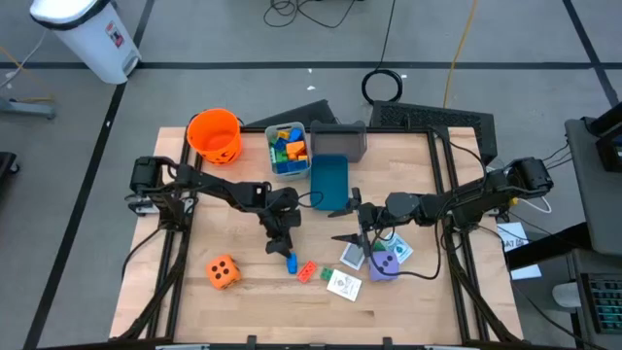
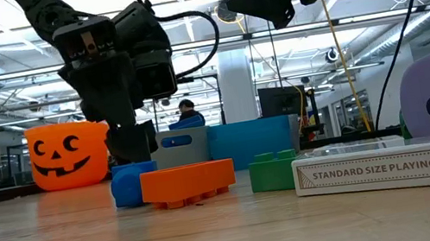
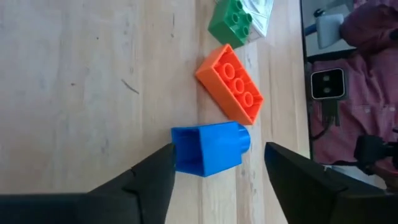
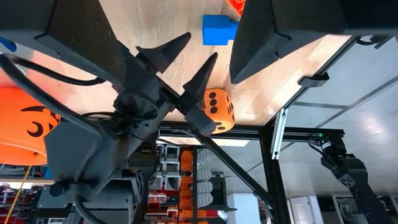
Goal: Pick & Place Toys
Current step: Put the blue 1 stud gamepiece into the white bin
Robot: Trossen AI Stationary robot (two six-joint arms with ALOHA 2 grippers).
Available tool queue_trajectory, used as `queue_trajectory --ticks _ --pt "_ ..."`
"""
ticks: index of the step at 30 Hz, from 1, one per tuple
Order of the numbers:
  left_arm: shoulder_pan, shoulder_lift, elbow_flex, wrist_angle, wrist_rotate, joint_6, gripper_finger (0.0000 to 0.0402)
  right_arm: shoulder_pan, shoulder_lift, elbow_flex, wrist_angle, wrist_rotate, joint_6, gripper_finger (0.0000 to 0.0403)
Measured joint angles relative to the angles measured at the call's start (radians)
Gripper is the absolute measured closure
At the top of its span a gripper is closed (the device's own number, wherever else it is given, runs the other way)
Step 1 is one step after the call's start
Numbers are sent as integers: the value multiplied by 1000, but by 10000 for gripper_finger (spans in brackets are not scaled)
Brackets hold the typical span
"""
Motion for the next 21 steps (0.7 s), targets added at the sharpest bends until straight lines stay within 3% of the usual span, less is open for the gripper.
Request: queue_trajectory --ticks 8,21 --pt "-26 2 0 -2 -43 -17 153 0 0 0 0 0 0 122" --pt "-30 95 0 27 15 -33 172 0 0 -1 0 3 0 122"
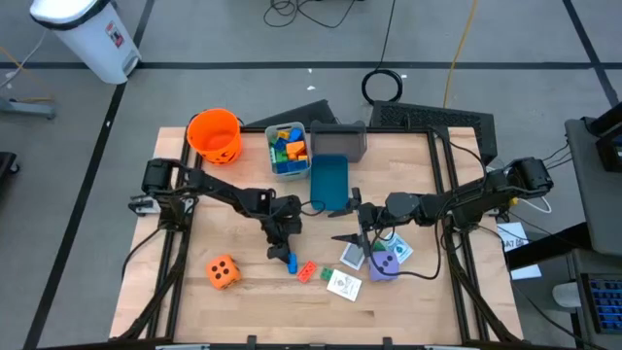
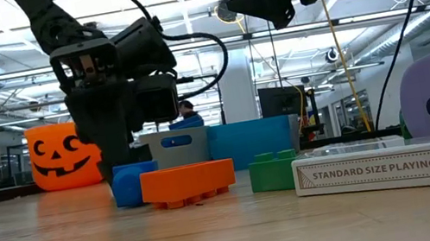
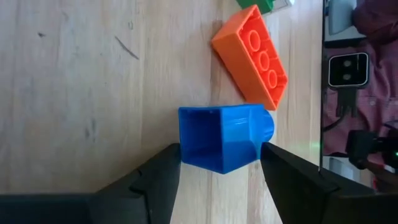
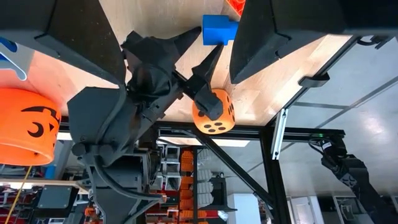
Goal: Pick & Place Toys
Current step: Put the blue 1 stud gamepiece into the white bin
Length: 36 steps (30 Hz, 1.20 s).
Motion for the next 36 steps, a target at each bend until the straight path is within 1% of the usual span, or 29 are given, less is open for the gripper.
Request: queue_trajectory --ticks 8,12,16,20,28,36 --pt "51 -28 0 0 -10 20 172 0 0 0 0 0 0 122" --pt "63 -30 0 1 24 17 172 0 0 0 0 0 0 122" --pt "35 -30 0 21 18 12 172 0 0 0 0 0 0 122" --pt "5 -30 0 72 35 -22 172 0 0 0 0 0 -7 122" --pt "-23 -30 0 69 21 -48 172 0 0 0 0 0 -1 122" --pt "-49 -30 0 70 26 -33 172 0 0 0 0 0 -3 122"
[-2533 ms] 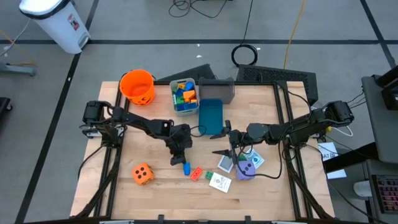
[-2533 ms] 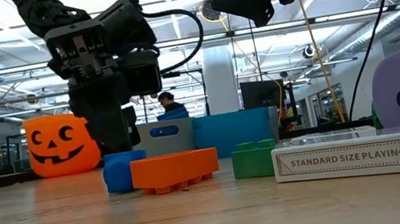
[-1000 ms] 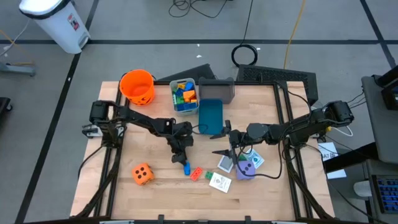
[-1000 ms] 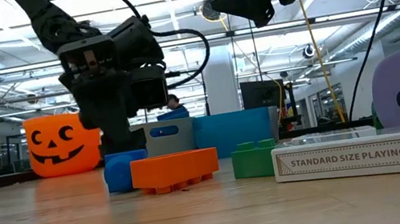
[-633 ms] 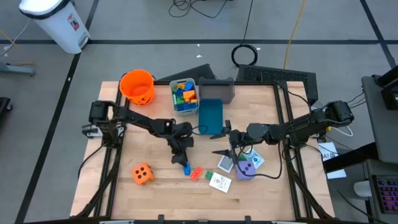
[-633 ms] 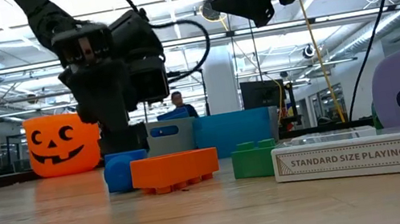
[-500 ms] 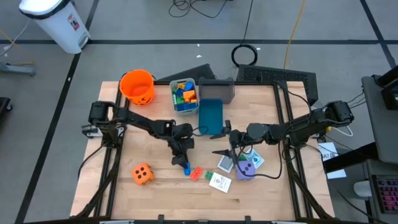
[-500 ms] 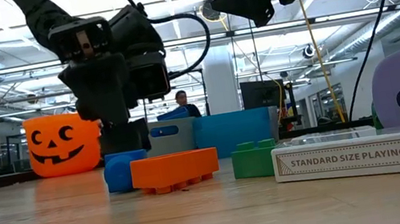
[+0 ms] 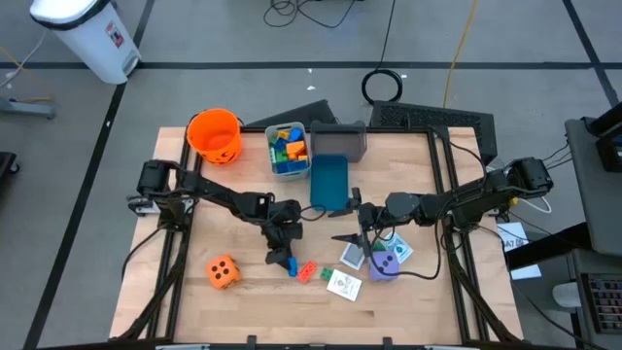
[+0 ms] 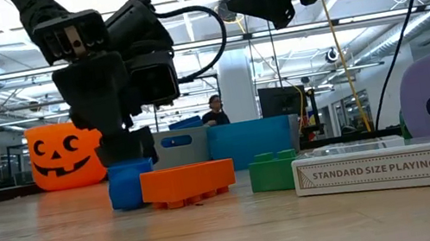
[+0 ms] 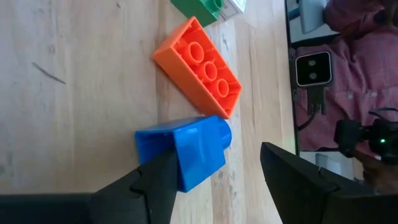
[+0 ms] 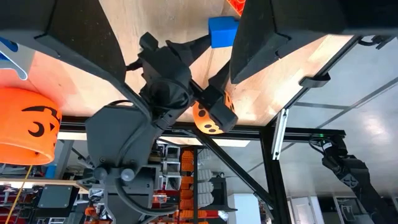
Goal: Pick & Place Toys
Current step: Put the blue 1 stud gamepiece into the white bin
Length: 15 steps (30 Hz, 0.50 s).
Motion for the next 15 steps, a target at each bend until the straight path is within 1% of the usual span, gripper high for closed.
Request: queue_trajectory --ticks 10,12,15 --pt "-25 0 0 6 -24 28 173 0 0 0 0 0 0 122" --pt "-28 0 0 6 -40 30 182 0 0 0 0 0 0 122" --pt "-31 0 0 5 -56 30 216 0 0 0 0 0 0 122"
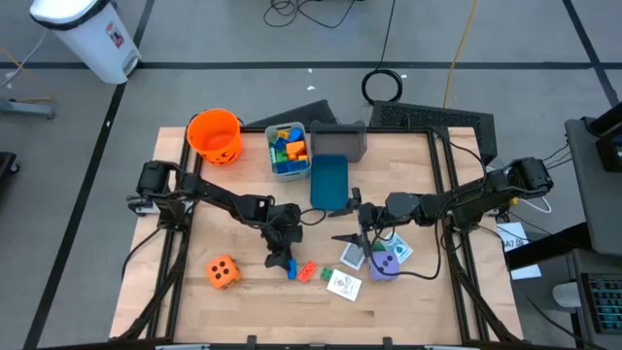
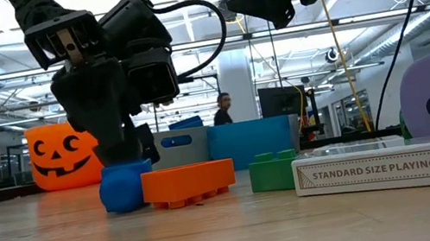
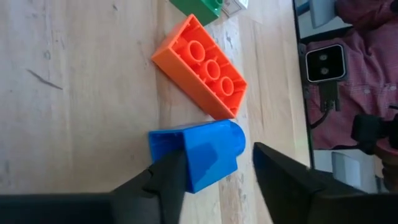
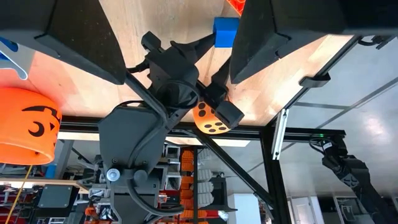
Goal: Pick & Place Toys
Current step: Put the blue 1 stud gamepiece into the white bin
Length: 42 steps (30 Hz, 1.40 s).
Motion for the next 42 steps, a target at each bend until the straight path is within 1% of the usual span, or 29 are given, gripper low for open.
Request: queue_trajectory --ticks 10,12,17,21,25,30,36,39,42 --pt "0 0 0 2 -3 -3 371 0 0 0 0 0 0 122" --pt "1 -3 1 9 9 -10 390 0 0 0 0 0 0 122" --pt "1 -6 2 7 13 -27 395 0 0 0 0 0 0 122" --pt "1 -42 1 -11 -7 -35 396 0 0 1 0 0 0 122" --pt "6 -121 -1 -43 -66 -35 397 0 0 1 0 0 0 122" --pt "31 -268 -1 -103 -142 -28 398 0 0 1 0 0 0 122" --pt "95 -489 -1 -149 -302 56 399 0 0 1 1 25 -1 122" --pt "155 -591 -1 -152 -419 87 397 -2 0 1 1 26 -1 122" --pt "234 -665 0 -149 -548 129 399 -2 0 1 5 26 -1 122"
